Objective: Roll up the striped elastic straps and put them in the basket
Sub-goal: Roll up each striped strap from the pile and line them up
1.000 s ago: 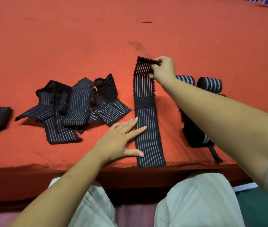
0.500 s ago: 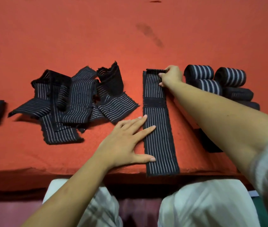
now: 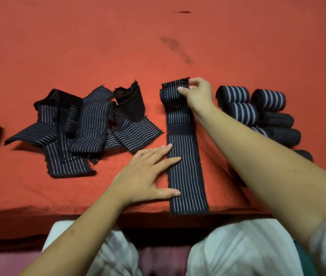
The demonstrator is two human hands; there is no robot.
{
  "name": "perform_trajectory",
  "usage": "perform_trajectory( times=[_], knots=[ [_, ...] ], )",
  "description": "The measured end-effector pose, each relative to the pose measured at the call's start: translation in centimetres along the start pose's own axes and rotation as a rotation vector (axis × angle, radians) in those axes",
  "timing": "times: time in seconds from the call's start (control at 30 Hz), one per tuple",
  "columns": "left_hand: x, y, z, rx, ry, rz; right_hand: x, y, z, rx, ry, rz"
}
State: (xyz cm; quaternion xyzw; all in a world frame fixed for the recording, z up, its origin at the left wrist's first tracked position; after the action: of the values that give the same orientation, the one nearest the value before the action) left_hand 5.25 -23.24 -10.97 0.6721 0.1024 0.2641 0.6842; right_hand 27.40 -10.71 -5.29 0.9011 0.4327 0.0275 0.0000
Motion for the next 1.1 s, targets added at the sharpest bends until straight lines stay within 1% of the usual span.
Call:
perform_trajectory(
  times=[0.1, 0.2, 0.27, 0.4, 0.47, 0.6, 0.7, 0.77, 0.87, 0.93, 1.0, 1.1],
  knots=[
    [0.2, 0.3, -0.3, -0.071, 0.033, 0.028, -5.1, -0.1, -3.6, 0.044, 0.123, -0.155],
    [0.2, 0.6, -0.9, -0.236, 0.092, 0.049, -9.9, 1.8, -5.0, 0.076, 0.186, -0.205],
    [0.2, 1.3, -1.7, -0.443, 0.169, 0.102, -12.3, 3.6, -4.9, 0.085, 0.197, -0.187],
    [-0.6, 2.8, -3.9, -0.955, 0.487, 0.307, -16.5, 6.4, -3.6, 0.128, 0.158, -0.154],
    [-0.4, 3.4, -3.3, -1.059, 0.545, 0.365, -18.1, 7.3, -3.1, 0.163, 0.139, -0.142],
    [0.1, 4.8, -0.7, -1.105, 0.478, 0.420, -20.4, 8.6, -2.6, 0.183, 0.106, -0.118],
    [0.3, 5.1, 0.7, -1.146, 0.446, 0.411, -21.2, 9.5, -2.4, 0.192, 0.079, -0.089],
    [0.2, 4.7, 0.5, -1.174, 0.495, 0.417, -21.4, 10.0, -2.5, 0.164, 0.092, -0.087],
    [0.1, 4.9, -0.7, -1.202, 0.640, 0.493, -21.6, 11.5, -3.6, 0.096, 0.167, -0.023],
    [0.3, 5.9, -1.0, -1.244, 0.688, 0.544, -21.7, 12.3, -4.7, 0.106, 0.209, -0.005],
    [1.0, 7.5, -0.6, -1.225, 0.647, 0.537, -21.8, 12.5, -5.6, 0.175, 0.206, -0.037],
    [2.4, 9.8, 0.9, -1.137, 0.507, 0.460, -21.8, 12.2, -6.6, 0.186, 0.216, -0.063]
  ],
)
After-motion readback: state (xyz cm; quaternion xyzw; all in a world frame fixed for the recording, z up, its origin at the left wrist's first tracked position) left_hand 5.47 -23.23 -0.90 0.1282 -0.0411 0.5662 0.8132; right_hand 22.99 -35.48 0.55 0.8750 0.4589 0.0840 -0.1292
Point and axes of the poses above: each hand's wrist, its own x-axis towards the middle knuckle, its own y-axis out of the back of the hand, z = x × y, the point moved 9 cm from there along x, towards the middle knuckle, and after that the axes turned 11 degrees about x, right-handed, at the moved point
